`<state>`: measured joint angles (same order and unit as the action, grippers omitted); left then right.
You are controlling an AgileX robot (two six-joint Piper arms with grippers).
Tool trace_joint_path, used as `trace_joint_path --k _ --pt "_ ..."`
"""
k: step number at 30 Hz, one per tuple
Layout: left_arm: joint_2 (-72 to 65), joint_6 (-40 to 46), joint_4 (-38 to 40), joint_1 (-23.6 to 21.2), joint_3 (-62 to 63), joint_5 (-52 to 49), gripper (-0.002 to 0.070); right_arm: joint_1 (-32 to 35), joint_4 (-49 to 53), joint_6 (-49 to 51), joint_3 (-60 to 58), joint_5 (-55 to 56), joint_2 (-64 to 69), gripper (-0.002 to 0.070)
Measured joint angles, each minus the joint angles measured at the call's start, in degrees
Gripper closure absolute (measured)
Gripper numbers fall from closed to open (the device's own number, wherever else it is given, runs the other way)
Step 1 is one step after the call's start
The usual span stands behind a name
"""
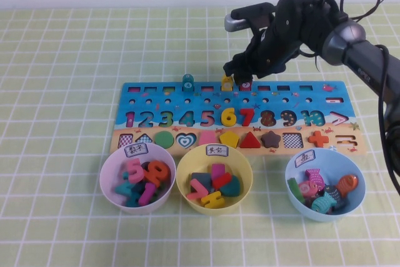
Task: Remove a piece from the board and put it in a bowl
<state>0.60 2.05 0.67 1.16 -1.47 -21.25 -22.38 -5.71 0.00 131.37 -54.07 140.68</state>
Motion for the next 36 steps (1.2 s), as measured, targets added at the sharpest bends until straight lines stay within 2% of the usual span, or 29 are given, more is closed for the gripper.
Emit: trace_joint_path --k 8,21,24,28,36 --pt "0.0 0.0 0.0 0.0 0.0 0.0 0.0680 0.0 0.1 0.0 0.0 0.3 0.0 0.0317" --pt "0.0 0.0 0.0 0.0 0.0 0.0 0.0680 0.0 0.3 0.0 0.0 -0.2 1.0 0.0325" --pt "0.0 0.0 0.0 0.0 0.0 0.0 0.0680 0.0 0.3 0.0 0.0 -0.2 1.1 0.0362" --pt "0.0 0.0 0.0 0.0 0.0 0.0 0.0679 0.0 0.1 0.0 0.0 -0.2 1.1 0.0449" --pt "0.0 0.0 0.0 0.0 0.0 0.0 0.0680 0.0 0.3 0.0 0.0 -0.3 0.8 0.0457"
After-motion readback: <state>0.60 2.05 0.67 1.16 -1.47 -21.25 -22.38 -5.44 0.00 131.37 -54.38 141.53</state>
